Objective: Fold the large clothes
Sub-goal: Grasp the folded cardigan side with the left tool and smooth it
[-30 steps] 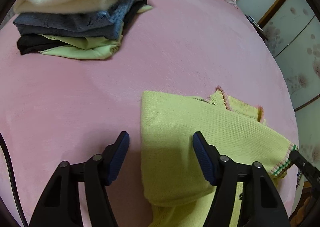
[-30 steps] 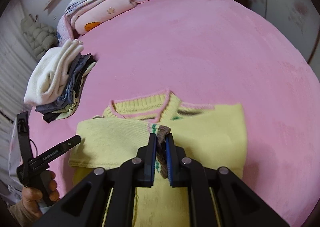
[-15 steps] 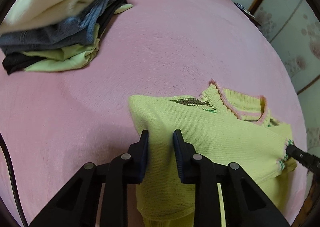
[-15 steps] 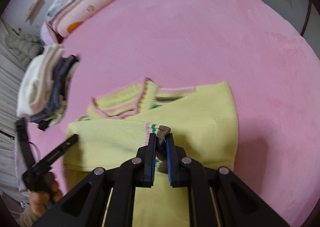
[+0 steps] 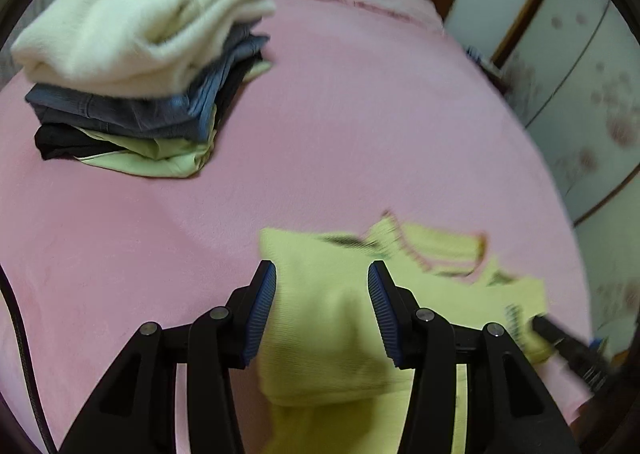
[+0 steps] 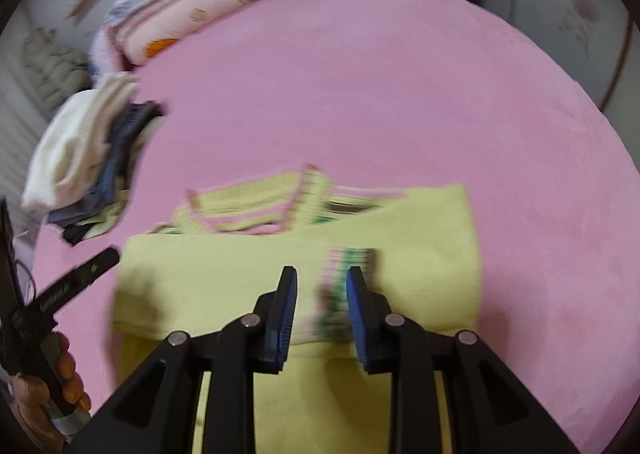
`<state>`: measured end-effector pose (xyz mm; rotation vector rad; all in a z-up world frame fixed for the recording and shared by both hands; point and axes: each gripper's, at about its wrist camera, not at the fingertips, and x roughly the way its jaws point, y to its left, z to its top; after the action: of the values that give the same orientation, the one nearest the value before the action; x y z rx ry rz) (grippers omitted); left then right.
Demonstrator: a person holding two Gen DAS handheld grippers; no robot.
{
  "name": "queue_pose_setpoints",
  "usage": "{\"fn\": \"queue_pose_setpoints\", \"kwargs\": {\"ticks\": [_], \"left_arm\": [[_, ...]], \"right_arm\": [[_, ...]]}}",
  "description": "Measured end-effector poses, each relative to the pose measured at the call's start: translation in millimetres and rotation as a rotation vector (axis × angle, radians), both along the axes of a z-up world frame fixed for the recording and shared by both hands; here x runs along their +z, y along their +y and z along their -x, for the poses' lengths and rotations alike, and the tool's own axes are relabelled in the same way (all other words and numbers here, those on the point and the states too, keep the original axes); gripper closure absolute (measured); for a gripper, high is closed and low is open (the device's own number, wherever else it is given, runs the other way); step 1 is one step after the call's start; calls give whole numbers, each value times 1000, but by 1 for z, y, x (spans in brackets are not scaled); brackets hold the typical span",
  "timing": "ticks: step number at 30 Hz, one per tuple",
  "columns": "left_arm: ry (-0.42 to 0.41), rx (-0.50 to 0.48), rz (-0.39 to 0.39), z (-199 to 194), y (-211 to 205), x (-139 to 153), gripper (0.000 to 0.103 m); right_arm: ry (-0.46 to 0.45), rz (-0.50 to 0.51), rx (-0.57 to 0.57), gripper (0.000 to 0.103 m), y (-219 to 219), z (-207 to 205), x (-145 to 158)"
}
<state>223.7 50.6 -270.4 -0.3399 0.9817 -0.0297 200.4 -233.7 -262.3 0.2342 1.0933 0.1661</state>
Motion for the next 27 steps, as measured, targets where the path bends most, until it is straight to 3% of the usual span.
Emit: {"fn": "queue_pose_setpoints", "kwargs": {"ticks": [5, 11, 12, 14, 16, 18, 21, 27], "left_arm": [[16, -21, 49, 3, -15, -9, 57], [118, -78, 26, -7, -29, -51, 59], [122, -86, 12, -8, -30, -55, 63], [117, -105, -28, -7, -31, -59, 71], [111, -122, -41, -4, -27, -63, 74], [110, -130, -42, -3, -26, -62, 76], [107, -145, -62, -2, -29, -63, 77], [105, -146, -133, 2, -37, -61, 77]], "right_arm": [[-47, -42, 125, 77, 46, 2, -1], [16, 20, 239, 78, 73, -6, -40], [24, 45, 236, 79, 69, -7, -47], [12, 91, 217, 92, 55, -5, -51], [5, 135, 178, 99, 37, -5, -51], [11, 166, 121, 99, 12, -5, -53], [42, 109, 74, 103, -19, -7, -61], [56, 152, 86, 102, -9, -11, -61]]}}
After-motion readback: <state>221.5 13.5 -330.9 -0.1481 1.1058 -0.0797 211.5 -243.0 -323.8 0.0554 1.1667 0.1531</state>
